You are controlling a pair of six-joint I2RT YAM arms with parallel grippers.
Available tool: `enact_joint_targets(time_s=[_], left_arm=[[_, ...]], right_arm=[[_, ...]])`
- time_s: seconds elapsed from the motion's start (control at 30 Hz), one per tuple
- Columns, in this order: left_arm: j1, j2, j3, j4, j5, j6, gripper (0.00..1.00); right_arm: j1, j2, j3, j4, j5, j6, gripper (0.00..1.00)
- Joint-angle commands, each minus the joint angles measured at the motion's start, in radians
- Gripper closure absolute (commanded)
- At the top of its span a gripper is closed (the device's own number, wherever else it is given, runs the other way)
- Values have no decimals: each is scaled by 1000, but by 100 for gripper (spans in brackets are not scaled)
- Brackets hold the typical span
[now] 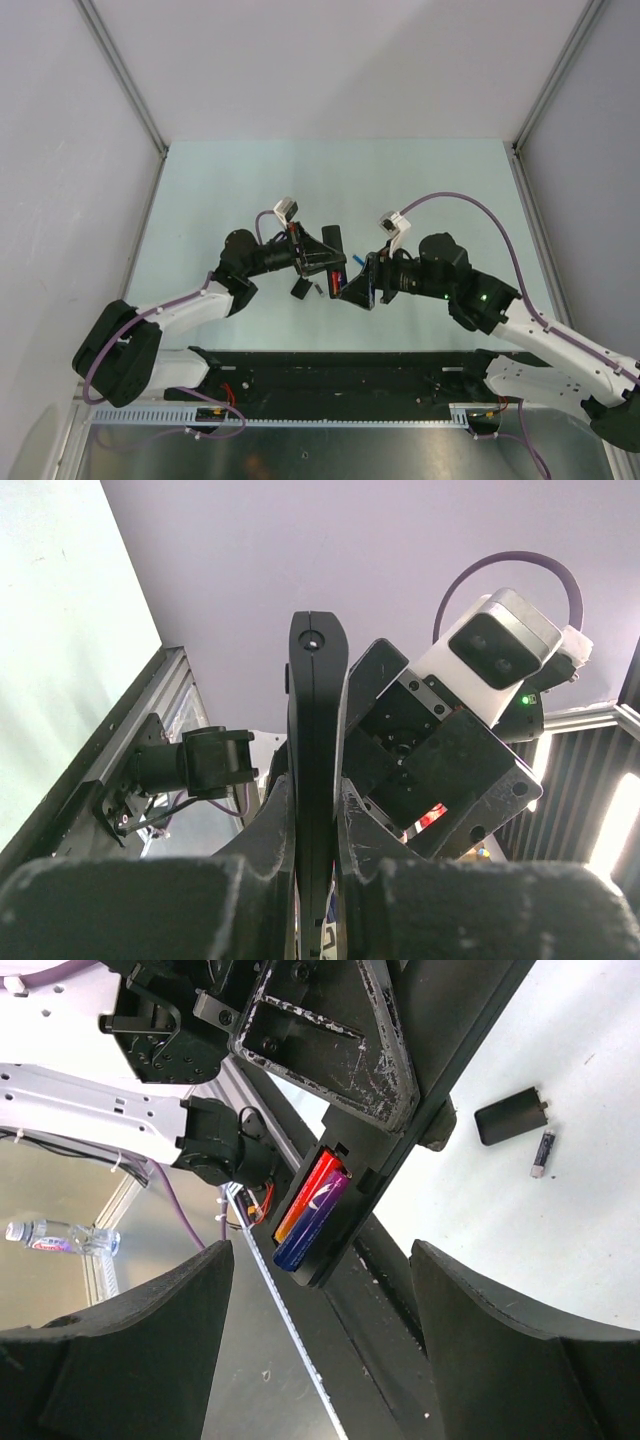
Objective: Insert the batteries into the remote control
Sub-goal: Load the battery into the remote control.
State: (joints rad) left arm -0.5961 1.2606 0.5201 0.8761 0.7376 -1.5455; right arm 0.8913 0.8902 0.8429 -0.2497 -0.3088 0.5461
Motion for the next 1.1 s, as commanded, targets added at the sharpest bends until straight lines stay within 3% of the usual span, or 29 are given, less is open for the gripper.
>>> enact_joint_targets(time_s=[0.0,0.27,0.8,1.07], left_arm=[[-2,-35,44,50,17,-15,100],[-10,-41,38,49,16,-8,100],[-13,-66,34,49,13,-11,100],[-19,-72,43,50,5,-15,100]], right_arm=[[-3,1,-14,99,-33,24,25],[-37,50,-50,211,-85,127,27],[-65,64,-85,277,-128,179,51],[-66,69,-100,294,-133,193,59]])
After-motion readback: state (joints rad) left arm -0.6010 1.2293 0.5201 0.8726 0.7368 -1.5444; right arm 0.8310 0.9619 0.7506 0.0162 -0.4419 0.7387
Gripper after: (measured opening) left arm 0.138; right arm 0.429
